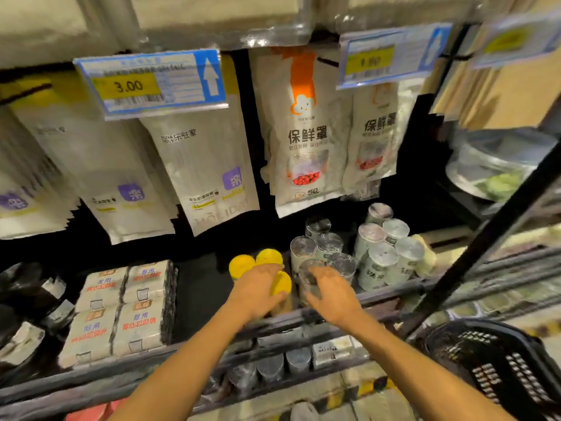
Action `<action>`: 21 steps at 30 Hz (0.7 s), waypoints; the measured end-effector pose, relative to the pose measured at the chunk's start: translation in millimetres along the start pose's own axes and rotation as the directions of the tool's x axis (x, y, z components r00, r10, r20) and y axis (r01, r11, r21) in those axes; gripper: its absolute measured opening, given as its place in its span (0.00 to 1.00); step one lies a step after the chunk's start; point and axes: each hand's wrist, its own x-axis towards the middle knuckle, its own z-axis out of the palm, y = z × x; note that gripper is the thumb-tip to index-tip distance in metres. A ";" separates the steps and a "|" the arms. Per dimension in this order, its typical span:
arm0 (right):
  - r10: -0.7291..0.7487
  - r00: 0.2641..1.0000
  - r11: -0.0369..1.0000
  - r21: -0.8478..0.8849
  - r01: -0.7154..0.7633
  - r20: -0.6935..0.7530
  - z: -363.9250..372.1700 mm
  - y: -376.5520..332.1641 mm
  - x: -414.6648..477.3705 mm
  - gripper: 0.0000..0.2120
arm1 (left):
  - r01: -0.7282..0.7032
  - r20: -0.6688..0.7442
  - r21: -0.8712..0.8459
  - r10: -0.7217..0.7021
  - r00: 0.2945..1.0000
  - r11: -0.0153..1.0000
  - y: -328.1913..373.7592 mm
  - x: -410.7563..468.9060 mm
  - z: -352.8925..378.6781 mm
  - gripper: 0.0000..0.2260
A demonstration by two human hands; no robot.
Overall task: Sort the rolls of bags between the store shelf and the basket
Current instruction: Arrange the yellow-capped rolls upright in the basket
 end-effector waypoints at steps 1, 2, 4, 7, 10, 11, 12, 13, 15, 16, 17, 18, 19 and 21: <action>0.038 0.999 0.999 -0.007 -0.038 -0.006 -0.7 6.4 -15.7 0.22 | -0.057 0.000 0.010 0.057 0.998 0.998 12.2 -3.6 3.8 0.27; 0.078 0.997 0.997 -0.014 -0.078 -0.019 -1.0 14.3 -31.4 0.23 | -0.117 0.001 0.008 0.117 0.993 0.993 24.6 -6.5 8.9 0.26; 0.157 0.986 0.987 -0.009 -0.158 -0.053 -0.5 31.8 -65.1 0.24 | -0.215 0.019 0.000 0.215 0.976 0.977 50.7 -13.1 22.1 0.24; 0.271 0.959 0.963 0.006 -0.271 -0.086 0.0 58.3 -120.1 0.24 | -0.288 0.069 0.030 0.286 0.956 0.957 91.6 -23.8 42.3 0.23; 0.375 0.919 0.927 0.027 -0.374 -0.123 -0.6 81.8 -169.8 0.24 | -0.400 0.132 -0.005 0.398 0.908 0.916 133.5 -33.4 59.5 0.25; 0.411 0.901 0.911 0.047 -0.409 -0.141 -1.2 88.7 -183.9 0.24 | -0.443 0.150 -0.009 0.439 0.886 0.897 146.6 -35.5 64.0 0.26; 0.449 0.880 0.894 0.068 -0.443 -0.156 -1.0 96.0 -197.3 0.23 | -0.472 0.168 -0.010 0.467 0.868 0.881 158.8 -36.1 69.0 0.26; 0.486 0.857 0.874 0.085 -0.479 -0.172 -1.1 102.9 -210.4 0.22 | -0.506 0.171 -0.013 0.500 0.849 0.863 171.0 -36.5 73.6 0.26; 0.555 0.807 0.832 0.108 -0.545 -0.200 -1.0 116.8 -234.9 0.23 | -0.573 0.181 -0.022 0.567 0.804 0.819 196.5 -34.4 80.0 0.25; 0.588 0.780 0.808 0.121 -0.576 -0.214 -1.8 122.8 -246.1 0.24 | -0.606 0.193 -0.022 0.598 0.778 0.795 209.7 -31.9 83.0 0.25; 0.626 0.748 0.779 0.138 -0.612 -0.221 -1.9 129.6 -256.5 0.25 | -0.637 0.205 -0.026 0.628 0.751 0.770 223.1 -29.2 86.2 0.25; 0.663 0.714 0.748 0.158 -0.645 -0.223 -1.4 136.3 -266.7 0.25 | -0.657 0.225 -0.028 0.645 0.730 0.753 235.6 -25.5 90.2 0.25; 0.698 0.680 0.715 0.185 -0.674 -0.223 -1.4 143.3 -277.0 0.25 | -0.679 0.241 -0.024 0.663 0.708 0.734 248.9 -22.0 93.6 0.25; 0.758 0.607 0.652 0.229 -0.723 -0.239 -0.6 158.5 -297.6 0.24 | -0.718 0.283 -0.015 0.692 0.664 0.696 275.6 -13.2 102.6 0.27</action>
